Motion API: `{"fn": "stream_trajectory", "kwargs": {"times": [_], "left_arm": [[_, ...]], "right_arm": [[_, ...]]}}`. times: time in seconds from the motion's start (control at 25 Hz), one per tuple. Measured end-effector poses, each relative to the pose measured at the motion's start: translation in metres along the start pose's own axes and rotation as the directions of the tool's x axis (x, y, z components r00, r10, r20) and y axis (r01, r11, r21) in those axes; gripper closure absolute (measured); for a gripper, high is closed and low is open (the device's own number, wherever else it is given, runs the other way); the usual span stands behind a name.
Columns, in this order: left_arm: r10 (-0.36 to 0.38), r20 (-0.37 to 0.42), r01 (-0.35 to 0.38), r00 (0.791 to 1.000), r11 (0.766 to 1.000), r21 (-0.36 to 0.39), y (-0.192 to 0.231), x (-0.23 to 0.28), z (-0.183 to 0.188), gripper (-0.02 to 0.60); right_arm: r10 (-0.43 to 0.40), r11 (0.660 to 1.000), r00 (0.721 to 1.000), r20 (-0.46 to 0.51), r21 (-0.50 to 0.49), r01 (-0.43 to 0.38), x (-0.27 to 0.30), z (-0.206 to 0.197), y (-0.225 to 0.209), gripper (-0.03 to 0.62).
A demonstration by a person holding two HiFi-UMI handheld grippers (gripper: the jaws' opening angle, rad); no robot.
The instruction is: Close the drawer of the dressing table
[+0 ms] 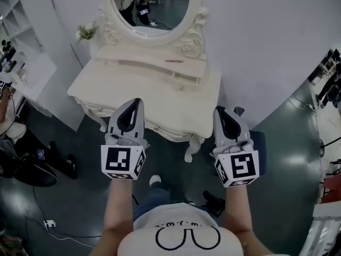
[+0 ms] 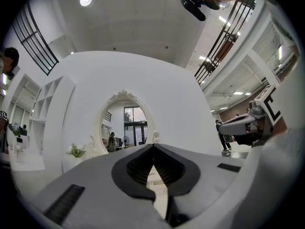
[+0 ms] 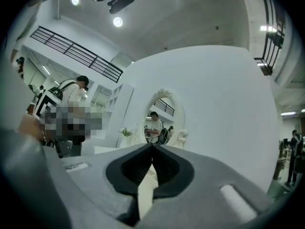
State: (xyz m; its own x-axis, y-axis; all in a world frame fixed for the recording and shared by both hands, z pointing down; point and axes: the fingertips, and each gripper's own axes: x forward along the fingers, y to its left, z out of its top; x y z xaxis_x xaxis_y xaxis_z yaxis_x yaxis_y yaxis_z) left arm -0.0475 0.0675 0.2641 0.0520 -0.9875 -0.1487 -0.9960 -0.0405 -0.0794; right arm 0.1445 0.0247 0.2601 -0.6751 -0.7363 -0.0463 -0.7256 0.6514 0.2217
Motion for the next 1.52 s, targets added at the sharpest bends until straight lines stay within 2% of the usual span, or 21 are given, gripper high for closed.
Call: {"fn": "stream_trajectory", "kwargs": {"times": [0.4,0.72,1.0,1.24,1.4,1.52], "left_arm": [[-0.104,-0.033,0.102,0.994,0.994,-0.045,0.083,0.053,-0.033,0.583],[-0.142,-0.061,0.136,0.988,0.987,-0.083,0.103,0.076,-0.057,0.583],[-0.144,-0.088,0.137,0.986,0.987,-0.084,0.109,0.109,-0.074,0.583],[-0.147,-0.108,0.141,0.983,0.988,-0.066,0.107,0.163,-0.083,0.583],[-0.145,-0.115,0.139,0.983,0.989,-0.056,0.104,0.204,-0.089,0.583],[-0.139,-0.123,0.133,0.983,0.99,-0.054,0.102,0.23,-0.096,0.583]], "right_arm": [[-0.123,0.992,0.99,-0.07,-0.022,0.122,0.082,-0.009,0.029,0.589],[-0.168,0.986,0.978,-0.125,-0.017,0.168,0.104,-0.026,0.029,0.589],[-0.184,0.982,0.973,-0.142,0.019,0.189,0.131,-0.047,0.005,0.589],[-0.191,0.978,0.968,-0.162,0.049,0.201,0.166,-0.068,-0.033,0.588],[-0.193,0.975,0.966,-0.17,0.074,0.208,0.191,-0.081,-0.067,0.554],[-0.19,0.973,0.967,-0.173,0.099,0.209,0.209,-0.089,-0.089,0.474]]}}
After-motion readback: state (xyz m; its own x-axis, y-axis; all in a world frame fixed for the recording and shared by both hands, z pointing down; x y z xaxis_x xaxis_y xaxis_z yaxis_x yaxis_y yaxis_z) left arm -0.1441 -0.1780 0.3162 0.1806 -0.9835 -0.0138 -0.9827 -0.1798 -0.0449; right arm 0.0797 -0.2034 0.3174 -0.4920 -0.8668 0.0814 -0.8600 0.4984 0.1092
